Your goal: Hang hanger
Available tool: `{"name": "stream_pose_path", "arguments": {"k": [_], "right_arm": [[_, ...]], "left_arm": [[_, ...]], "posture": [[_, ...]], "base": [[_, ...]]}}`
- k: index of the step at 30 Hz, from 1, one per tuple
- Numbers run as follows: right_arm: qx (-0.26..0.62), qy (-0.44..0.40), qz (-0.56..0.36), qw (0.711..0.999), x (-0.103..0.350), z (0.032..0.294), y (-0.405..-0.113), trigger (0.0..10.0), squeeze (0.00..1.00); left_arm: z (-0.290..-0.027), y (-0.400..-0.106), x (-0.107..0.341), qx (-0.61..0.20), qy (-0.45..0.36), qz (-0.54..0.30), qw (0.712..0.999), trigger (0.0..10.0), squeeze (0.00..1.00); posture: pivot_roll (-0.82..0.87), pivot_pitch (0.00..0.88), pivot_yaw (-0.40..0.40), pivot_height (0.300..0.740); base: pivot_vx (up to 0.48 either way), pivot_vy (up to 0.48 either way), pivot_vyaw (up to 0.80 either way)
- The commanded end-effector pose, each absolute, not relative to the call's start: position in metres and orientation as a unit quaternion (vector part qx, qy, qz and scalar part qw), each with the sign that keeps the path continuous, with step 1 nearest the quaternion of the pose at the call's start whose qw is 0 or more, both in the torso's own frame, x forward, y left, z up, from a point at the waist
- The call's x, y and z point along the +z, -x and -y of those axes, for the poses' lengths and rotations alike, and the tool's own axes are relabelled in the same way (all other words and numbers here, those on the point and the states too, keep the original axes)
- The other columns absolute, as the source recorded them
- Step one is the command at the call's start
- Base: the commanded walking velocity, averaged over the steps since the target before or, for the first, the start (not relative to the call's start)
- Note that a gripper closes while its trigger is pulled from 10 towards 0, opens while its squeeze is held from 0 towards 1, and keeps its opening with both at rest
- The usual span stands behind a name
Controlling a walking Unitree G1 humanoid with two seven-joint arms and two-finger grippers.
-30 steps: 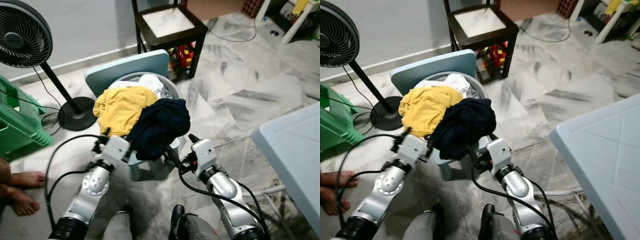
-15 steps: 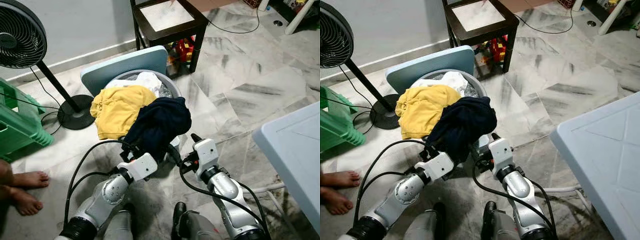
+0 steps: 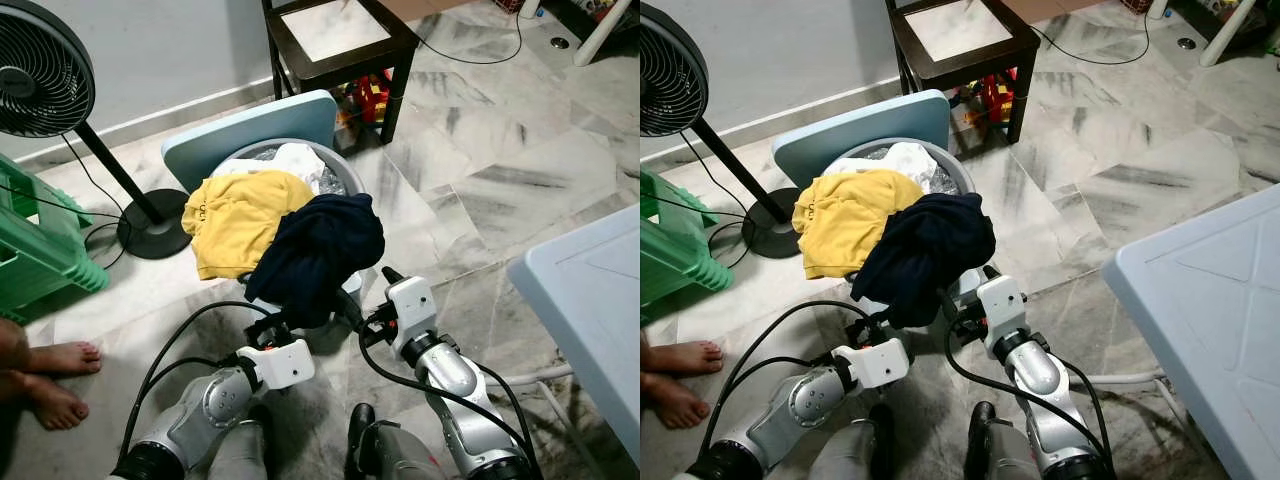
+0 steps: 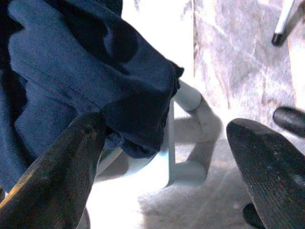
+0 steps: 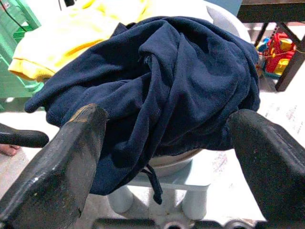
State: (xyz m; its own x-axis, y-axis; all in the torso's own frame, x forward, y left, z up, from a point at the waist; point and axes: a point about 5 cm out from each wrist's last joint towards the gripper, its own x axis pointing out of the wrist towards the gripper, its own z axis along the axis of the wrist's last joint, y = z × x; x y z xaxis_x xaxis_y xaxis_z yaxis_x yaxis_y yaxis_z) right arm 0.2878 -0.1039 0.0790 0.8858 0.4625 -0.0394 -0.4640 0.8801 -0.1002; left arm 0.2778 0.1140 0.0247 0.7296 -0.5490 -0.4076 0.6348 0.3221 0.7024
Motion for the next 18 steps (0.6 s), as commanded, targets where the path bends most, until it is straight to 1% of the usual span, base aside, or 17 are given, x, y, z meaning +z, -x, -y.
{"name": "stream_pose_path", "arguments": {"k": [1, 6, 13, 18], "right_arm": [[0.239, 0.053, -0.019, 0.969, 0.074, 0.104, -0.284, 10.0, 0.00], [0.236, 0.053, -0.021, 0.970, 0.072, 0.105, -0.281, 10.0, 0.00], [0.233, 0.053, -0.023, 0.971, 0.071, 0.105, -0.281, 10.0, 0.00], [0.232, 0.052, -0.023, 0.971, 0.071, 0.104, -0.281, 10.0, 0.00]], "left_arm": [[-0.121, -0.273, 0.015, -0.374, -0.467, -0.063, 0.799, 0.0, 0.00], [-0.132, -0.283, 0.019, -0.365, -0.484, -0.066, 0.792, 0.0, 0.00], [-0.142, -0.290, 0.020, -0.353, -0.505, -0.066, 0.785, 0.0, 0.00], [-0.150, -0.294, 0.021, -0.325, -0.515, -0.060, 0.791, 0.0, 0.00]], "posture": [[0.10, 0.341, 0.020, 0.740], [0.09, 0.343, 0.027, 0.740], [0.10, 0.340, 0.033, 0.740], [0.10, 0.336, 0.036, 0.740]], "base": [[0.000, 0.000, 0.00], [0.000, 0.000, 0.00], [0.000, 0.000, 0.00], [0.000, 0.000, 0.00]]}}
